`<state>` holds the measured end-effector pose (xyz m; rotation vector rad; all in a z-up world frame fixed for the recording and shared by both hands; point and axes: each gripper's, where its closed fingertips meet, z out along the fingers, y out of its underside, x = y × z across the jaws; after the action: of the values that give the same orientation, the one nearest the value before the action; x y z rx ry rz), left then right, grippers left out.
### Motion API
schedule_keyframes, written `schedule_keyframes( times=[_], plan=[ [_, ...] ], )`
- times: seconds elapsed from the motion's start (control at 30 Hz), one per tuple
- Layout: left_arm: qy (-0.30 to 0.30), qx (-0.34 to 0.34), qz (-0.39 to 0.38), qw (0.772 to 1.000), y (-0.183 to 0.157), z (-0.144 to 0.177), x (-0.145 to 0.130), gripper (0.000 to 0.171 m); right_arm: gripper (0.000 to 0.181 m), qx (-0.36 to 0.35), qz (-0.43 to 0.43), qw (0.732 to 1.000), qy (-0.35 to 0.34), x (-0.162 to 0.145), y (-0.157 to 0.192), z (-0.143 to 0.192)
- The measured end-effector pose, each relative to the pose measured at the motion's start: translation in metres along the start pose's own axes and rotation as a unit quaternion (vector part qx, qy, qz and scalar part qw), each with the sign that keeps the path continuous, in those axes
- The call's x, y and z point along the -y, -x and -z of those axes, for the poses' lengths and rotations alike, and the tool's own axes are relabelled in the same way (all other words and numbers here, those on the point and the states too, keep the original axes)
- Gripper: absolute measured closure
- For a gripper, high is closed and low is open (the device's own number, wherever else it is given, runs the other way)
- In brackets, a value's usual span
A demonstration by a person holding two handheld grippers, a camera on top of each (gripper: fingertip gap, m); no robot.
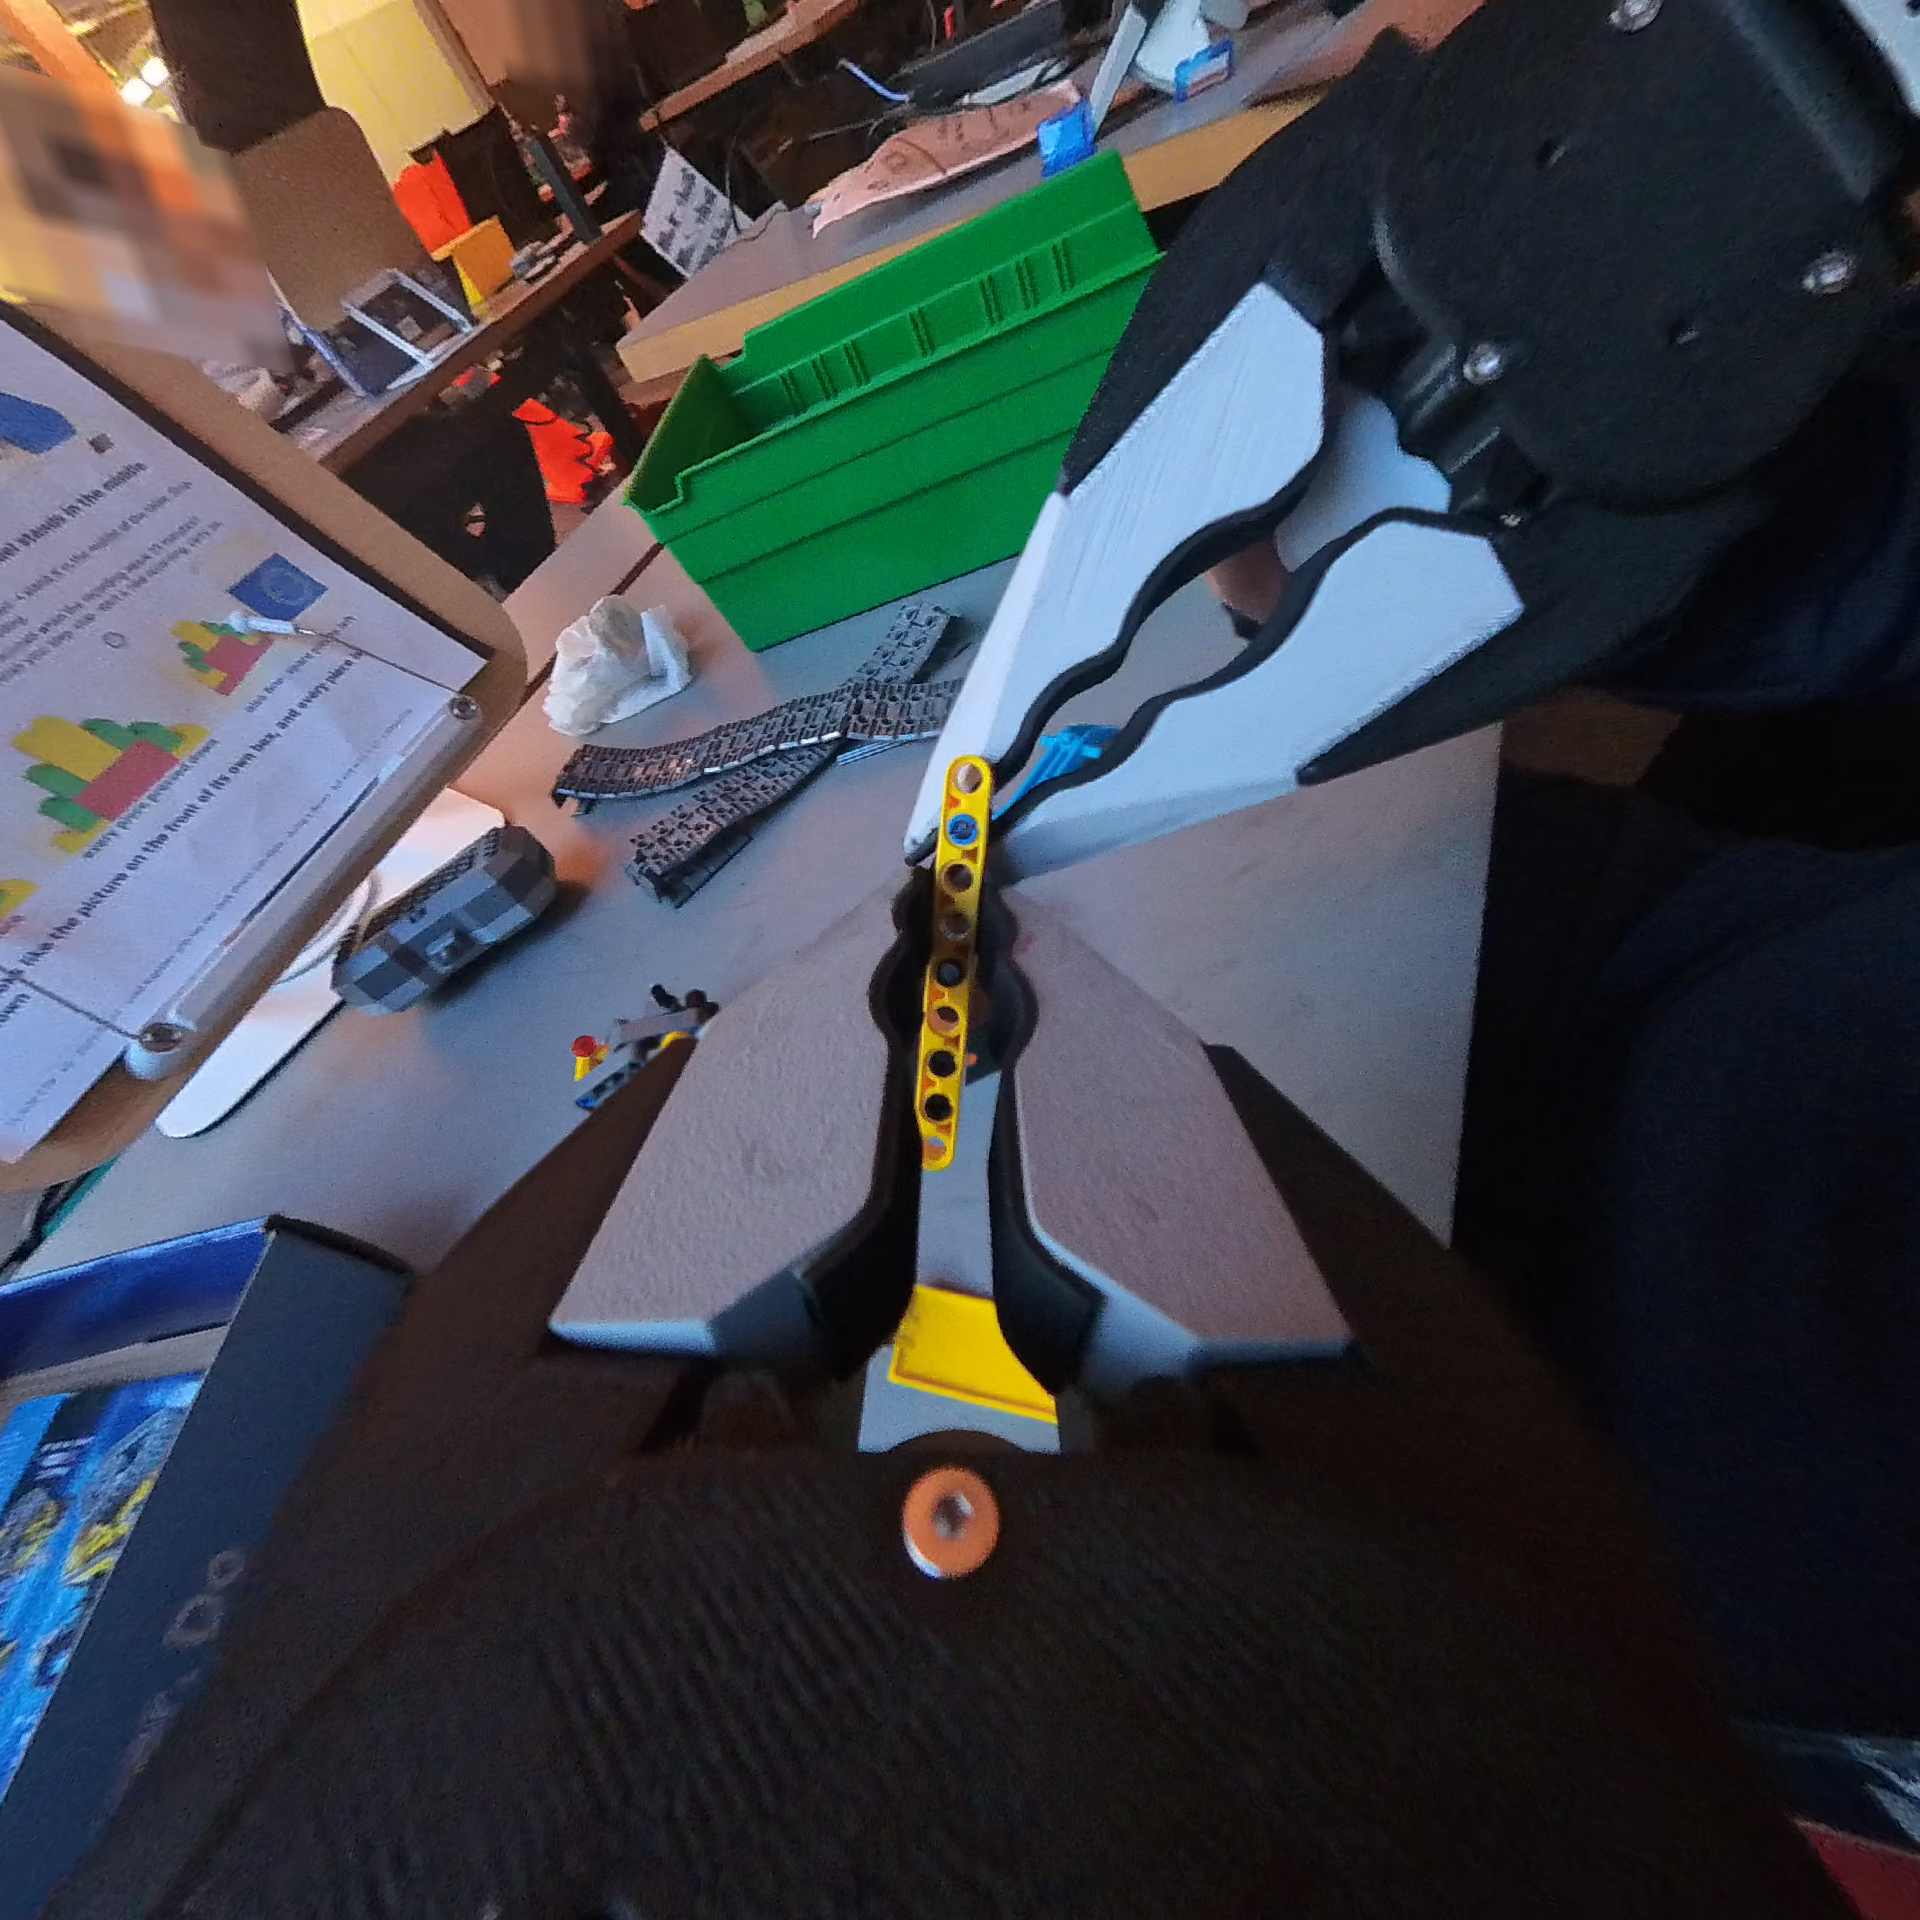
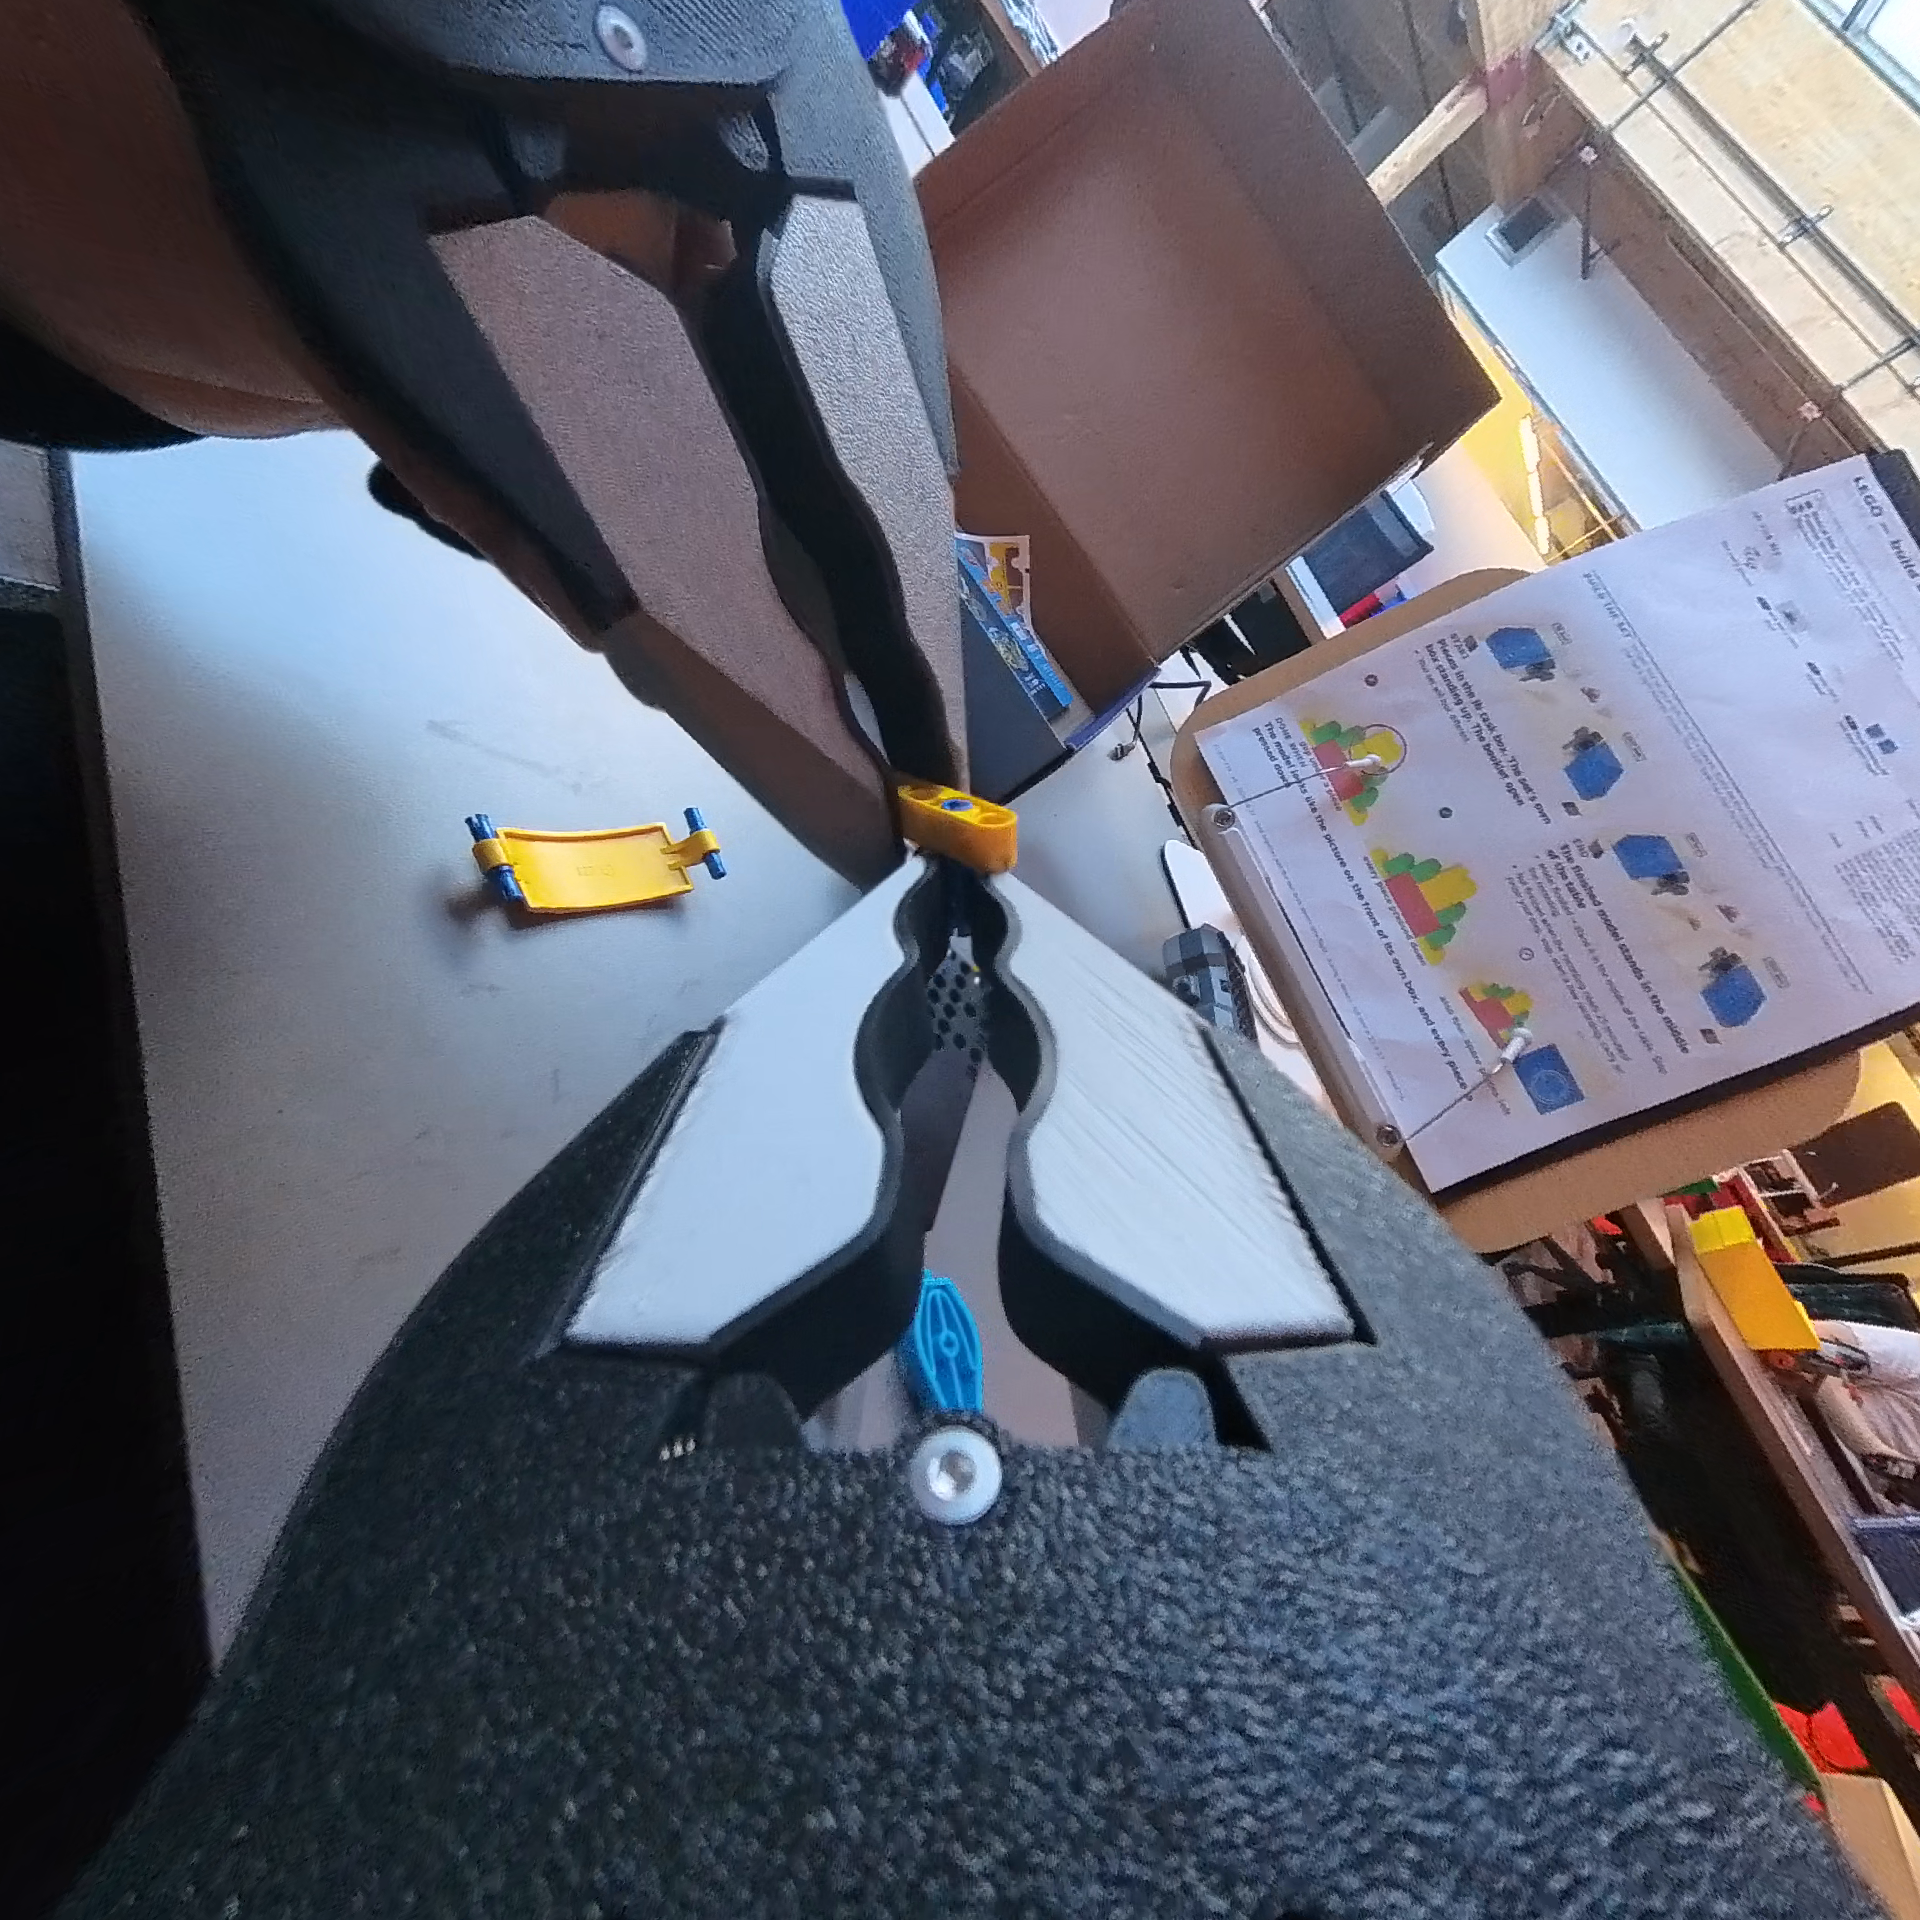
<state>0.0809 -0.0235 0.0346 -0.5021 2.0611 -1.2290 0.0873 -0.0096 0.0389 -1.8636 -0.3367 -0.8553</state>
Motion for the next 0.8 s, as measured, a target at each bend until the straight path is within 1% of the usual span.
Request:
schedule_keyframes(
  times=[0.13,0.23,0.3,0.33,0.37,0.43,0.5,0.57,0.63,0.67,0.7,0.73,0.77,0.8],
  plan=[
    [0.009,0.037,-0.026,0.999,0.005,-0.001,0.000,0.167,0.179,0.000,-0.009,1.000,-0.001,-0.003,-0.003,-0.004],
    [0.020,0.074,-0.063,0.995,0.008,-0.001,-0.001,0.167,0.179,0.012,-0.033,0.999,-0.008,-0.004,-0.003,-0.007],
    [0.021,0.085,-0.064,0.994,0.009,-0.002,-0.002,0.168,0.179,0.019,-0.049,0.999,-0.010,-0.005,-0.003,-0.009],
    [0.021,0.090,-0.068,0.993,0.010,-0.002,-0.002,0.167,0.179,0.028,-0.071,0.997,-0.015,-0.004,-0.004,-0.011],
    [0.025,0.104,-0.086,0.991,0.012,-0.001,-0.002,0.167,0.178,0.037,-0.095,0.995,-0.021,-0.004,-0.005,-0.013],
    [0.041,0.139,-0.138,0.980,0.016,0.000,-0.001,0.166,0.178,0.040,-0.114,0.992,-0.028,-0.002,-0.008,-0.016],
    [0.051,0.161,-0.171,0.971,0.020,0.002,0.000,0.166,0.177,0.056,-0.150,0.986,-0.037,-0.001,-0.008,-0.018],
    [0.053,0.170,-0.181,0.967,0.022,0.004,0.001,0.166,0.177,0.056,-0.162,0.984,-0.041,-0.001,-0.010,-0.019],
    [0.042,0.151,-0.151,0.976,0.023,0.004,0.002,0.166,0.179,0.036,-0.150,0.987,-0.041,0.003,-0.013,-0.016],
    [0.025,0.124,-0.112,0.986,0.024,0.004,0.004,0.167,0.181,0.019,-0.135,0.990,-0.025,0.000,-0.016,-0.016],
    [0.007,0.091,-0.061,0.994,0.024,0.006,0.008,0.167,0.180,0.005,-0.115,0.993,0.037,-0.026,-0.016,-0.020],
    [-0.022,0.073,-0.008,0.997,0.028,0.010,0.015,0.166,0.180,0.001,-0.115,0.990,0.087,-0.060,-0.013,-0.023],
    [-0.115,0.096,0.023,0.989,0.047,0.034,0.042,0.167,0.180,0.008,-0.156,0.984,0.085,-0.081,-0.010,-0.019],
    [-0.136,0.113,0.044,0.983,0.068,0.060,0.058,0.167,0.180,0.006,-0.195,0.979,0.058,-0.084,-0.014,-0.011]
  ],
)
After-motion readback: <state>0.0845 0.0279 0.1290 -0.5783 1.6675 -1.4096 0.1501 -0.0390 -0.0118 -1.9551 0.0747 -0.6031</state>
